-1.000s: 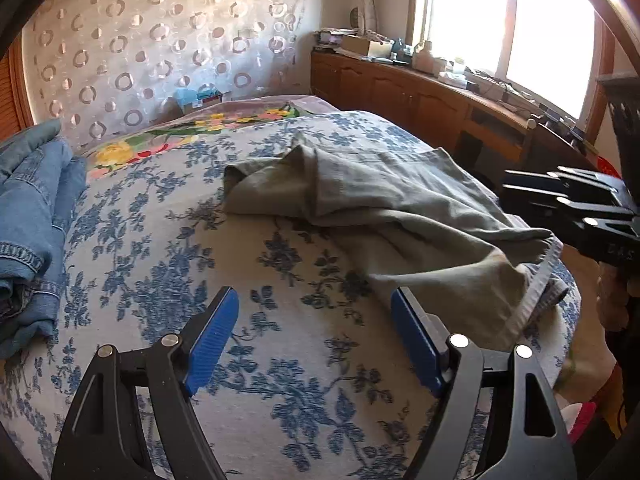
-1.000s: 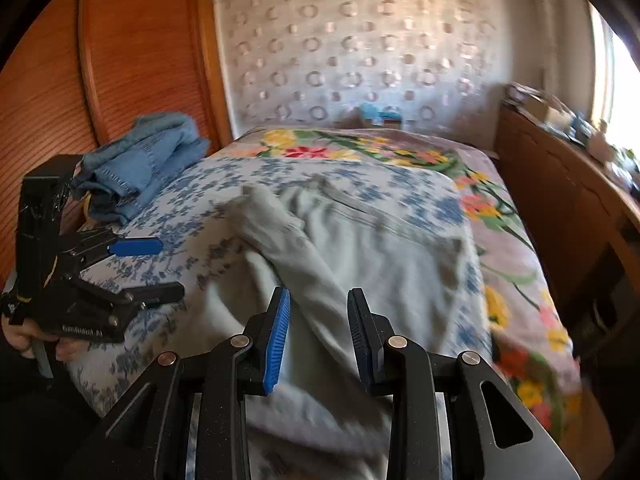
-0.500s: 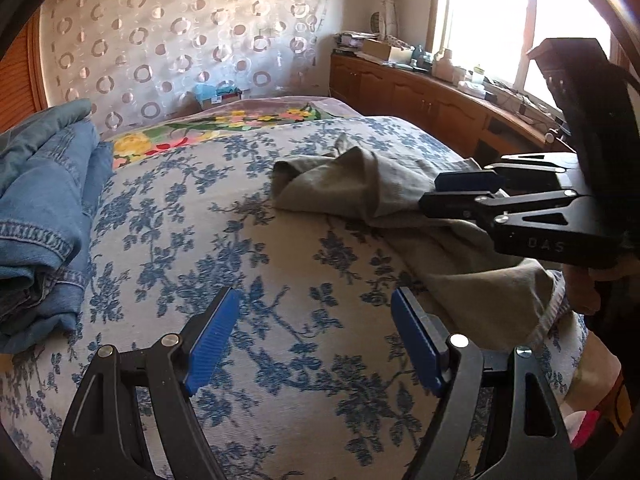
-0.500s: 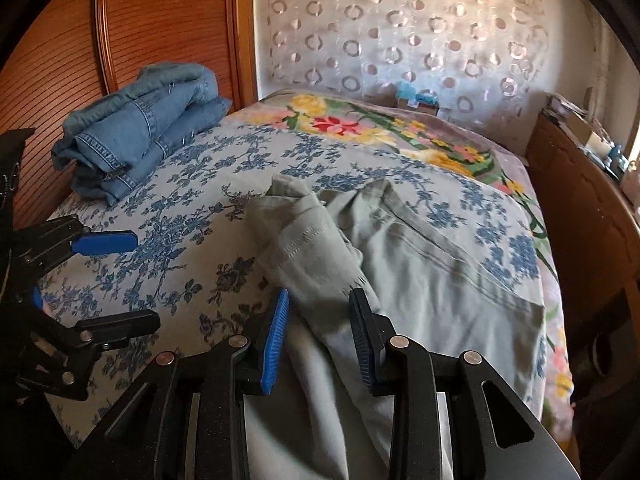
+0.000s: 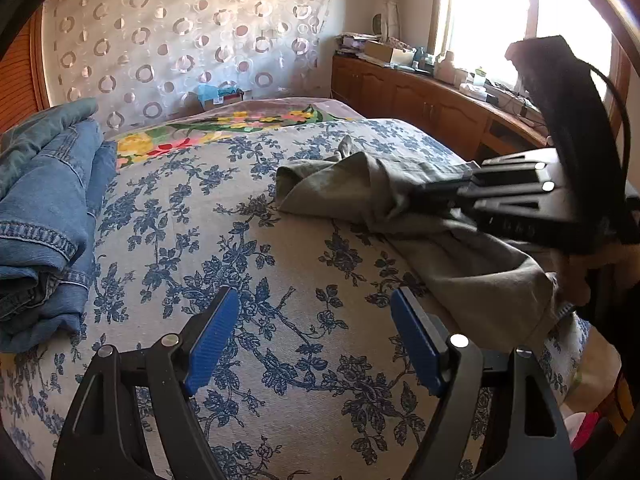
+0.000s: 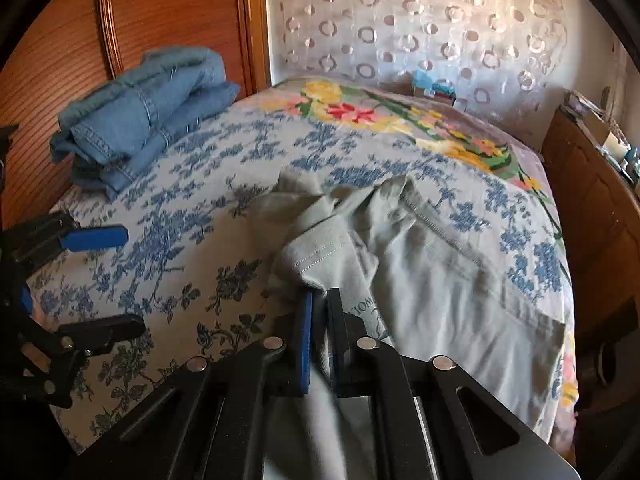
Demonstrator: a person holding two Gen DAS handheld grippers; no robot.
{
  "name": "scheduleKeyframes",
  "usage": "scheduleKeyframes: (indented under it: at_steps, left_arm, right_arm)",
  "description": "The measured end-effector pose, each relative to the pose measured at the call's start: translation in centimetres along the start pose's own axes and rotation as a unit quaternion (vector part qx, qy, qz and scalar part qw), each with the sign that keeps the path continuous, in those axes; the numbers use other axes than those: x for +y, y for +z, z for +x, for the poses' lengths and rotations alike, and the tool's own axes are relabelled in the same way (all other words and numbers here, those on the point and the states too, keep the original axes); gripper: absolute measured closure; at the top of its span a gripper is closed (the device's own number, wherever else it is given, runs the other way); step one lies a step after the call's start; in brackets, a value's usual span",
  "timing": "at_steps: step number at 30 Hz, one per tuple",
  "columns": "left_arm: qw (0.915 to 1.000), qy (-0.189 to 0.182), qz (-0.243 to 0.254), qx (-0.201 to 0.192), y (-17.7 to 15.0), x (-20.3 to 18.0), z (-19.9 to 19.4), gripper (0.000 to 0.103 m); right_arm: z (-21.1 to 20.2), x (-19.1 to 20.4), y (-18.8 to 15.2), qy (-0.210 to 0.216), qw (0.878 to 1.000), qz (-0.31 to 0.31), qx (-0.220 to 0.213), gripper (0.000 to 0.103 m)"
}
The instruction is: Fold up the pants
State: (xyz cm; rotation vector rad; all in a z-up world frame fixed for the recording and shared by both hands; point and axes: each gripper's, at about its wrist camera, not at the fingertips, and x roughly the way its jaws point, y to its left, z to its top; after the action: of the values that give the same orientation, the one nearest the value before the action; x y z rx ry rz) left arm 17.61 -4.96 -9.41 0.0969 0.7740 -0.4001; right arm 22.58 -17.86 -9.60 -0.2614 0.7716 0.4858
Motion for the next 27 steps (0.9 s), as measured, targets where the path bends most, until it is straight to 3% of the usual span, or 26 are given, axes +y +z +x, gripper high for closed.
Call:
scheduleKeyframes:
  at_steps: [6,10,14,17,20,27]
  left_arm:
    - [1.0000,-0.002,0.005,0.000,0.1,-0.5,0.0,0.023]
    - [0.9999,-0.004,0.010,-0.001,0.3,-1.0,-0.1,0.023]
    - [0.9998,-0.009,0.016,-0.001,0.5,-1.8,-0.1,0.023]
    - [0.9996,-0.013,0.025,0.001,0.5,-2.6,-0.1,0.023]
    - [0.9993,-0.017,0.032,0.003,0.5,-3.2,0.0,0.023]
    - [0.9984,-0.036,0.044,-0.001,0.4,-5.1,-0.7,0.023]
  right_arm:
    - [-3.0,-3.5,0.2,-0.040,0.997,0.050,-0.052,0.098]
    - [-4.8,-6.7,0.0,-0.070,0.993,0.076,-0.062,0.098]
    - [-4.9,-10.0,-1.2,-0.125,0.986,0.104,-0.040,0.097]
    - [-3.9,-11.5,-2.6,-0.152,0.980,0.125,-0.010,0.088]
    - [-4.4,-11.8,-4.0,-0.135,0.980,0.145,-0.019,0.074]
    - [-6.7,-10.6,-8.1,-0.095,0.984,0.149,-0.027,0.073]
